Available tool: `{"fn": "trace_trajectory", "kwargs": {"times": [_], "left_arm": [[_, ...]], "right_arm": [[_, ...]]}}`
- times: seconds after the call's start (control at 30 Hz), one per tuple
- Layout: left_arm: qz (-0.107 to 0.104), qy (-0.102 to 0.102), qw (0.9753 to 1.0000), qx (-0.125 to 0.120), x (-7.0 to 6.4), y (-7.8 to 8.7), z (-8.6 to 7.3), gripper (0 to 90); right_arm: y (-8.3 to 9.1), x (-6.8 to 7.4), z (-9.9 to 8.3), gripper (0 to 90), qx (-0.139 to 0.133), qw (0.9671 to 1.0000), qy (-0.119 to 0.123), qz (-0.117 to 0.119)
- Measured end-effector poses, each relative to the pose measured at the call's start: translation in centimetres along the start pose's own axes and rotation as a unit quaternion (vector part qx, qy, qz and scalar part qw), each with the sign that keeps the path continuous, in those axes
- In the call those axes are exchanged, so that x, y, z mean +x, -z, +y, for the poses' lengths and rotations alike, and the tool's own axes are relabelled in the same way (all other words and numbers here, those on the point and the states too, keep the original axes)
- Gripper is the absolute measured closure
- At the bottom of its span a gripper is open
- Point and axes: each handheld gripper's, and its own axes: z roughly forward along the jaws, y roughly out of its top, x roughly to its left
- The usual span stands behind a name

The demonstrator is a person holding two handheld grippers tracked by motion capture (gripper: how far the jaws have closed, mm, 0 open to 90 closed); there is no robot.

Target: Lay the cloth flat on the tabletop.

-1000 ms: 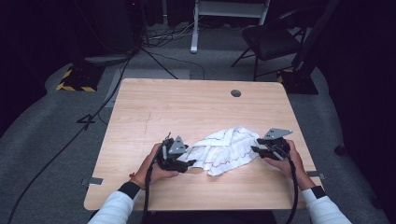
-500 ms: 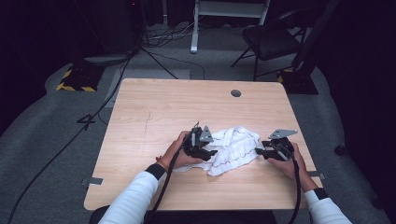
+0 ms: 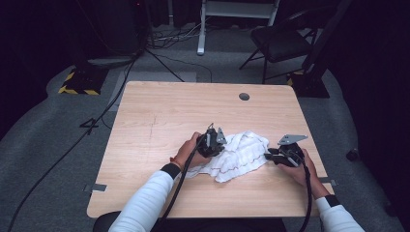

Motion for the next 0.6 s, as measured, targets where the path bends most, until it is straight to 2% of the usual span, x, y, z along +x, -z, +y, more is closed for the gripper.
{"fn": "trace_trajectory", "kwargs": {"times": [0.03, 0.07, 0.1, 0.17, 0.2, 0.27, 0.37, 0.4, 0.5, 0.6], "left_arm": [[0.0, -0.001, 1.0, -0.003, 0.2, 0.2, -0.1, 84.5], [-0.001, 0.004, 0.9999, -0.012, 0.4, 0.4, -0.2, 85.6], [0.002, 0.012, 0.9997, -0.019, 0.9, 0.9, -0.3, 85.8], [0.001, 0.018, 0.9995, -0.026, 1.1, 1.2, -0.5, 86.0], [0.001, 0.032, 0.9988, -0.037, 1.6, 1.8, -0.8, 86.0], [0.0, 0.036, 0.9984, -0.042, 2.0, 2.2, -0.9, 86.0], [0.003, 0.058, 0.9967, -0.057, 2.9, 3.5, -1.6, 86.0], [0.001, 0.077, 0.9946, -0.07, 3.5, 4.4, -2.2, 86.1], [0.004, 0.082, 0.9943, -0.069, 4.0, 5.0, -2.8, 86.1], [0.005, 0.084, 0.9949, -0.056, 4.3, 5.5, -3.9, 86.1]], "right_arm": [[0.0, 0.1, 0.0, 71.1, 0.001, 1.0, 0.004, 0.0], [0.0, 0.2, 0.1, 78.3, 0.003, 0.9998, 0.016, -0.011], [0.1, 0.3, 0.1, 80.4, 0.004, 0.9997, 0.02, -0.015], [0.2, 0.3, 0.1, 82.5, 0.006, 0.9994, 0.027, -0.022], [0.3, 0.3, 0.1, 82.8, 0.007, 0.9992, 0.028, -0.028], [0.5, 0.1, 0.0, 83.1, 0.005, 0.9989, 0.028, -0.038], [0.7, -0.2, 0.0, 83.4, -0.002, 0.9986, 0.025, -0.046], [1.1, -0.4, 0.1, 83.6, -0.011, 0.9982, 0.023, -0.054], [1.6, -0.7, 0.4, 83.6, -0.026, 0.9975, 0.019, -0.063], [1.7, -0.9, 0.7, 83.7, -0.031, 0.9973, 0.017, -0.064]]}}
